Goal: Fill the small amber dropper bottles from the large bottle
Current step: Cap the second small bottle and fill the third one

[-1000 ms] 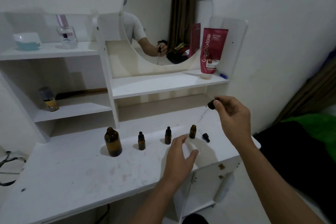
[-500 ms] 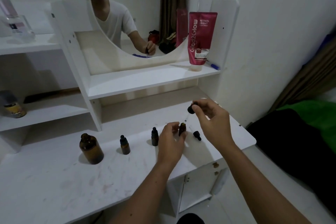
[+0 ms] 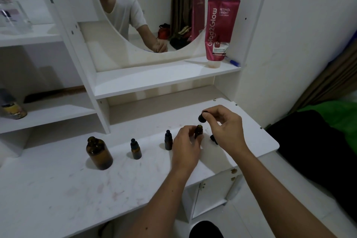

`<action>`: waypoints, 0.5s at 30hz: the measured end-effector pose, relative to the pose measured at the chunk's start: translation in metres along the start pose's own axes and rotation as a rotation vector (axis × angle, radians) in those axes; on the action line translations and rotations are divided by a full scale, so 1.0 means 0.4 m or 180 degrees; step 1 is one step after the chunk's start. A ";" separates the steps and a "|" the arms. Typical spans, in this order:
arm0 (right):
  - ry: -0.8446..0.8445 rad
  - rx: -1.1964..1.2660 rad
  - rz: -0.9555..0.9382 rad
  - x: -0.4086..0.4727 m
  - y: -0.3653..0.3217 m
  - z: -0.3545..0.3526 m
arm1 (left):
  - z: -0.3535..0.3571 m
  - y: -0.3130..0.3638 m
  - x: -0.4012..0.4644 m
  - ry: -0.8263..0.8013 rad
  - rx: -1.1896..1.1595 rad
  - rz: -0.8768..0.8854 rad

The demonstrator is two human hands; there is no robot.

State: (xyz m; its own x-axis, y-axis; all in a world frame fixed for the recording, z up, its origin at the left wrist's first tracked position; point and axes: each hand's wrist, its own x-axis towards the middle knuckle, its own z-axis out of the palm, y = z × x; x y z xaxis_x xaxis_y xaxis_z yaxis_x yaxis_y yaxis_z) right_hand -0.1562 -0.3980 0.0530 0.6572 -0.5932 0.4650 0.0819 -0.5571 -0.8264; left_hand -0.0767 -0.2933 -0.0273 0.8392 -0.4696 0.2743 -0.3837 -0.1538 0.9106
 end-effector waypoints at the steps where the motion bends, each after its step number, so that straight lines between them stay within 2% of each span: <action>1: -0.0032 -0.0030 -0.0033 0.001 -0.003 0.002 | 0.000 0.000 0.001 -0.0005 0.0003 -0.0002; 15: -0.0092 -0.0105 0.0209 0.009 -0.017 0.017 | 0.005 -0.006 0.006 -0.0042 0.0063 -0.0024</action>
State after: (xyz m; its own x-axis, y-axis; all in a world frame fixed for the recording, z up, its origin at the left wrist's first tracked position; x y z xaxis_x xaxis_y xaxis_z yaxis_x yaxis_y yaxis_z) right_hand -0.1493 -0.3923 0.0583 0.6818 -0.6124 0.4002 0.0133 -0.5366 -0.8437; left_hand -0.0746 -0.2956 -0.0293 0.8370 -0.4798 0.2632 -0.3851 -0.1745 0.9062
